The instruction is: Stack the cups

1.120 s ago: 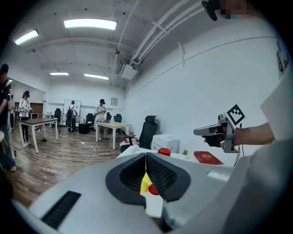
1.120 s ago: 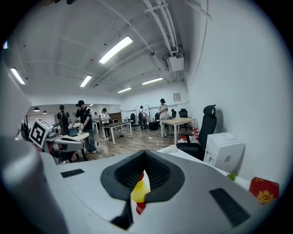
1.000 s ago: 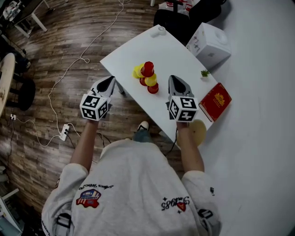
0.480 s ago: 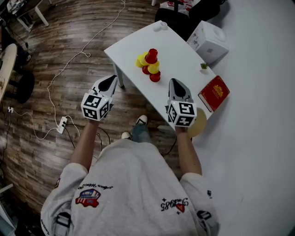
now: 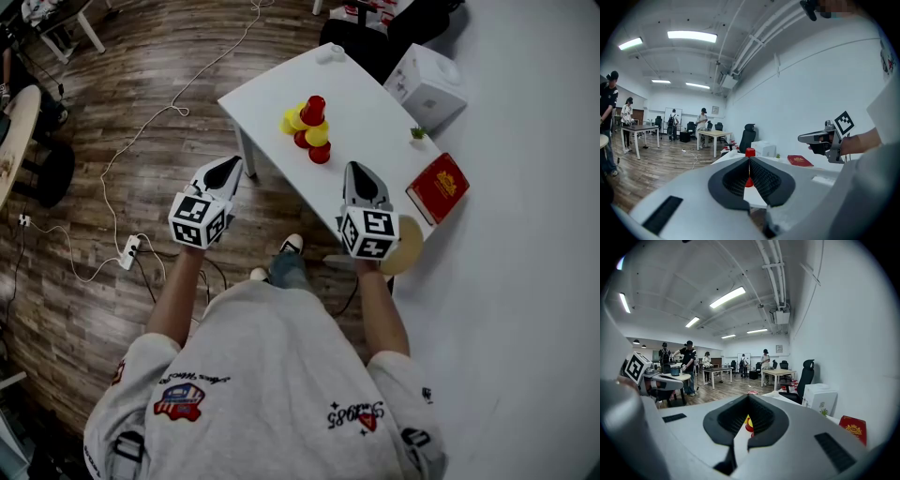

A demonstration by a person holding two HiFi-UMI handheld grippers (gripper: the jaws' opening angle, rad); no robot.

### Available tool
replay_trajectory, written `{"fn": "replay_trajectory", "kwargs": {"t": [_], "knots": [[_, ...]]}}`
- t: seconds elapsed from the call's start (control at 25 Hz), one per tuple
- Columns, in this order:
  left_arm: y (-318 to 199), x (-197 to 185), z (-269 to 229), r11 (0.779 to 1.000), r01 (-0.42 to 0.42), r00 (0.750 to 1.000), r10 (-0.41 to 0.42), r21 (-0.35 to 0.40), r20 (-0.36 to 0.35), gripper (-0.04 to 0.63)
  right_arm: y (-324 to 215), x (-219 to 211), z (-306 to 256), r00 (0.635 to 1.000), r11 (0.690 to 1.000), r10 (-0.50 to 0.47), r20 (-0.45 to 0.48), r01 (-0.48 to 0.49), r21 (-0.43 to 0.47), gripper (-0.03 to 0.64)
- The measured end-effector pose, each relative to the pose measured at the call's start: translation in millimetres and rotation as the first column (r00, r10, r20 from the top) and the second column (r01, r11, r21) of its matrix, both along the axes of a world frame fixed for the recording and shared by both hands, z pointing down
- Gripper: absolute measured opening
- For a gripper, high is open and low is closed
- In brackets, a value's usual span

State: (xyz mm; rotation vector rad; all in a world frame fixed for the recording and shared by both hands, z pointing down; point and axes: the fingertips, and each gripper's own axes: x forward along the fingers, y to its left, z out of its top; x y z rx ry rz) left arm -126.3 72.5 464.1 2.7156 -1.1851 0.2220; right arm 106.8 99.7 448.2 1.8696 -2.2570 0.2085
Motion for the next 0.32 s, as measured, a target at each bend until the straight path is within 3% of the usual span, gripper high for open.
{"fn": "replay_trajectory", "kwargs": {"t": [0.32], "knots": [[-1.2, -1.6, 0.6, 1.0, -0.014, 1.0, 0.014, -0.008, 0.002, 0.006, 3.1, -6.6, 1.9, 1.0, 1.0, 0.005, 0.006, -0.005, -0.01, 0.003]]}}
